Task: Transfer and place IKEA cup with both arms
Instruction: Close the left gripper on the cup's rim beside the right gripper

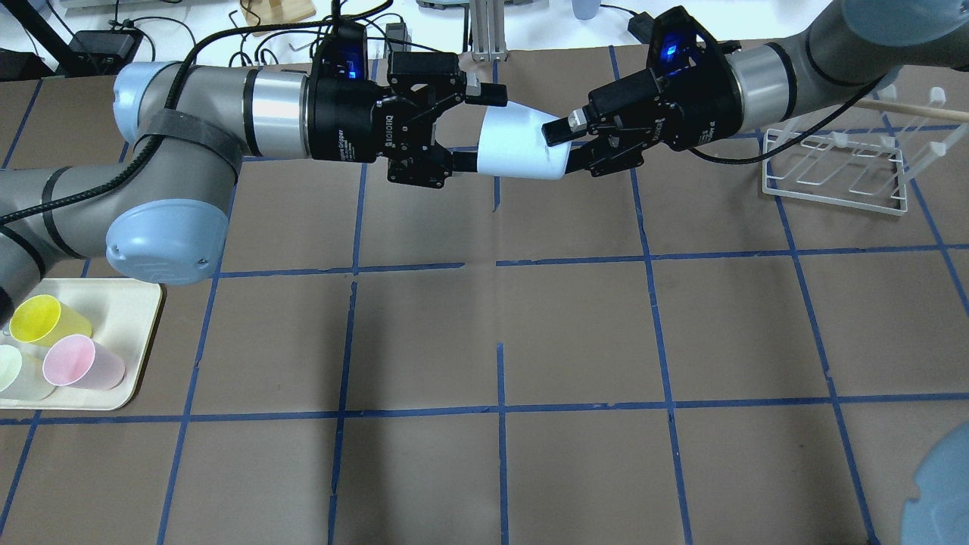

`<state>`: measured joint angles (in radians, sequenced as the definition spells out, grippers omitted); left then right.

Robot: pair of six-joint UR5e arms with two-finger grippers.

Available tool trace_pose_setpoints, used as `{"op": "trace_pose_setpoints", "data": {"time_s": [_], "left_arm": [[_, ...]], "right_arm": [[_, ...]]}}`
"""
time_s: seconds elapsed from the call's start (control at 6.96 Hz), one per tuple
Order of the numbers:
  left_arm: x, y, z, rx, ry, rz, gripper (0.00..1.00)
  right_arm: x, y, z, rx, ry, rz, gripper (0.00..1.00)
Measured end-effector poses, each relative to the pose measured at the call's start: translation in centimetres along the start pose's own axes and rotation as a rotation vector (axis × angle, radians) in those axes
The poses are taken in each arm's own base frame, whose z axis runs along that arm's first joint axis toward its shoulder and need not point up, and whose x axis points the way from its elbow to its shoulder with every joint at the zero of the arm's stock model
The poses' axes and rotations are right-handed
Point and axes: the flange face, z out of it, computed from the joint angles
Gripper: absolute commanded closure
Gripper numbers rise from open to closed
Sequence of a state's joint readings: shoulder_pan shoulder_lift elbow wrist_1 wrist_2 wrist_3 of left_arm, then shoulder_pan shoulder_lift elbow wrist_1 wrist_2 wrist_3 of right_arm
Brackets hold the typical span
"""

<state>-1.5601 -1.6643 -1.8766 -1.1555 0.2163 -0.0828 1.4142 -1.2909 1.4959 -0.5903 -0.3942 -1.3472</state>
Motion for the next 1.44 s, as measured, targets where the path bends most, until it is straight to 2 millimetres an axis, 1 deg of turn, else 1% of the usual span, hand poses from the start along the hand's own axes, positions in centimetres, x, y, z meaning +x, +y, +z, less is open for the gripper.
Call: {"op": "trace_pose_setpoints", "data": {"time_s": [0.29,0.43,0.86,1.01,1.15,1.29,1.44], "left_arm": [[0.1,-0.2,0.0,0.007,-0.005,0.011,0.55],[0.3,-0.2,0.0,0.012,-0.008,0.013,0.63],[0.8,0.2,-0.2,0.019,-0.01,0.014,0.79],[0.9,0.3,-0.2,0.019,-0.01,0.014,0.85],[0.9,0.3,-0.2,0.019,-0.01,0.012,0.97],[1.0,0.3,-0.3,0.02,-0.012,0.009,1.0],[1.1,0.2,-0.3,0.023,-0.023,0.01,1.0]], "right_arm": [[0.0,0.0,0.0,0.0,0.0,0.002,0.92],[-0.1,0.0,0.0,0.001,0.0,0.003,0.92],[0.6,-0.2,-0.1,0.001,-0.004,0.015,0.93],[0.5,-0.2,-0.1,0.001,-0.004,0.016,0.65],[0.5,-0.2,-0.1,0.001,-0.004,0.017,0.65],[0.5,-0.2,0.0,0.001,-0.005,0.02,0.66],[0.4,-0.1,0.0,0.001,-0.006,0.025,0.63]]}}
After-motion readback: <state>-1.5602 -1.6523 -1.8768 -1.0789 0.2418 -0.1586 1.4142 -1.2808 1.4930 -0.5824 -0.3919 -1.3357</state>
